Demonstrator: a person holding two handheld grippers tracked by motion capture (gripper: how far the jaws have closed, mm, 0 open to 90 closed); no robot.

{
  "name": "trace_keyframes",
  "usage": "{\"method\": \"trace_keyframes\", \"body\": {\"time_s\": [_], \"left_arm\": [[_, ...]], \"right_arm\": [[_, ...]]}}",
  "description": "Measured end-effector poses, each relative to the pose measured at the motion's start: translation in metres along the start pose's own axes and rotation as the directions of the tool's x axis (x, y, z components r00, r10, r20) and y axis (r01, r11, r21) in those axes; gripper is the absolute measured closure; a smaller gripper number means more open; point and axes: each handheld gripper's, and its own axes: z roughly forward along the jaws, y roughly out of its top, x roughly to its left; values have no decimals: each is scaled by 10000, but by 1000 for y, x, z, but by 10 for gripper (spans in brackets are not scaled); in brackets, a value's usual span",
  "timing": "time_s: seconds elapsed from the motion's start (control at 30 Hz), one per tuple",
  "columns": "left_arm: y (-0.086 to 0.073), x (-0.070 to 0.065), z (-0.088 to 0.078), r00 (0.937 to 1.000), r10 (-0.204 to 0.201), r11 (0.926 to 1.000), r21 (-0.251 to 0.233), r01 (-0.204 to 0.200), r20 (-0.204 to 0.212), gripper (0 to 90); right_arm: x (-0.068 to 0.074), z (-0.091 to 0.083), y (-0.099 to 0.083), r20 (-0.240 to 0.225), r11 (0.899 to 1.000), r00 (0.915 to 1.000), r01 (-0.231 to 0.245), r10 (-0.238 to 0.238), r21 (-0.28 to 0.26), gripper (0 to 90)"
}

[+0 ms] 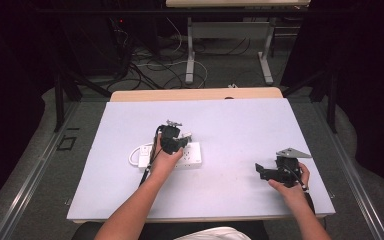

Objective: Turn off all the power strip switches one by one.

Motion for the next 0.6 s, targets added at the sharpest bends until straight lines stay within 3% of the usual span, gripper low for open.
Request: {"method": "trace_keyframes", "body": {"time_s": [0.2, 0.47, 0.5, 0.6], "left_arm": [[0, -2, 4, 9999, -108, 9999, 86, 108, 65, 899], [1, -4, 9, 10000, 32, 9998, 205, -34, 94, 899], [0, -6, 9, 9999, -117, 9997, 209, 115, 92, 899], [0, -5, 10, 10000, 38, 9996, 276, -40, 80, 899]], "right_arm": [[-1, -1, -1, 4, 10000, 10000, -9, 9, 17, 95], [0, -1, -1, -4, 10000, 10000, -34, 34, 48, 95], [0, -1, -1, -16, 10000, 10000, -48, 48, 61, 95], [0, -1, -1, -13, 10000, 10000, -59, 59, 61, 95]]}}
